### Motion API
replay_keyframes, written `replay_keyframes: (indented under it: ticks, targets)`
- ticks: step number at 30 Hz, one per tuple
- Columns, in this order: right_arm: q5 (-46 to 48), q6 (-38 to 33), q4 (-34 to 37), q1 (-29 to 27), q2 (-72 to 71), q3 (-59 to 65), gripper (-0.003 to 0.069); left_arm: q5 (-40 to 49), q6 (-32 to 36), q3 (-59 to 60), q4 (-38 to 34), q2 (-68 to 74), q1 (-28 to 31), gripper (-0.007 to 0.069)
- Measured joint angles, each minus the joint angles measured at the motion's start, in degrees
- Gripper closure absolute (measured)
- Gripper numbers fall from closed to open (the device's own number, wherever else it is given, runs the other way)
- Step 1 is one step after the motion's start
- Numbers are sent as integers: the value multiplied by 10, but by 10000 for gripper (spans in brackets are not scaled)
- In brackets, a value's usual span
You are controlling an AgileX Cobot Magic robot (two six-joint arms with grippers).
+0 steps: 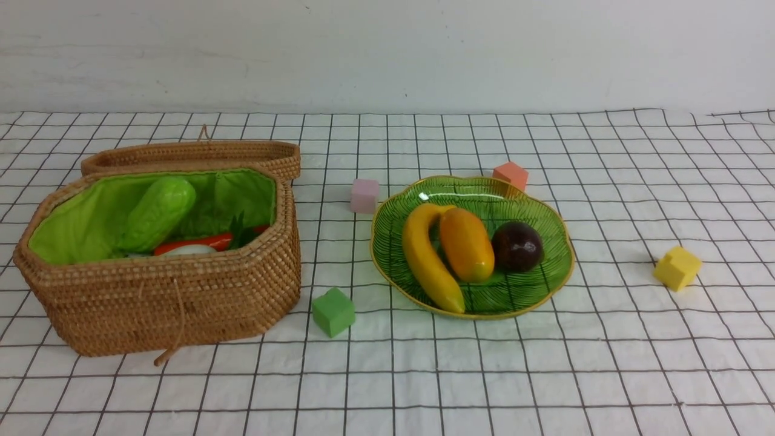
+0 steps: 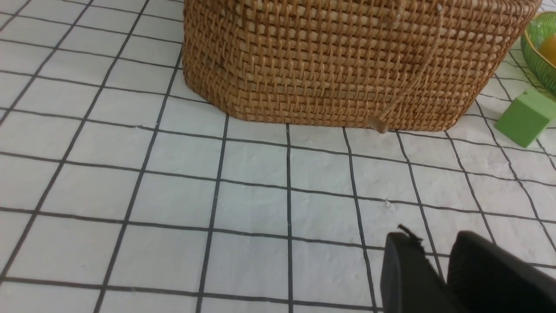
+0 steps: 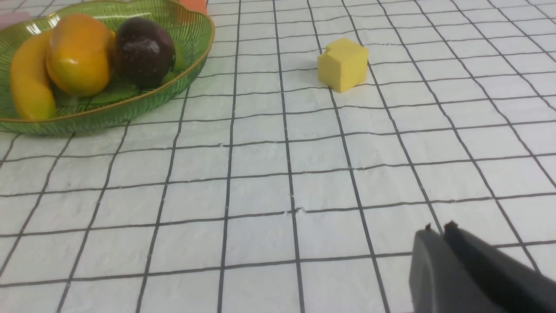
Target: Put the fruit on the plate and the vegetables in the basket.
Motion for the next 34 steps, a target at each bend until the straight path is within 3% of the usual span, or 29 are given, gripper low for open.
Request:
replay_keyframes:
  ticks: [34]
  targets:
    - [0,0,0,0,0,0,575,0,0,0,0,0,0,449]
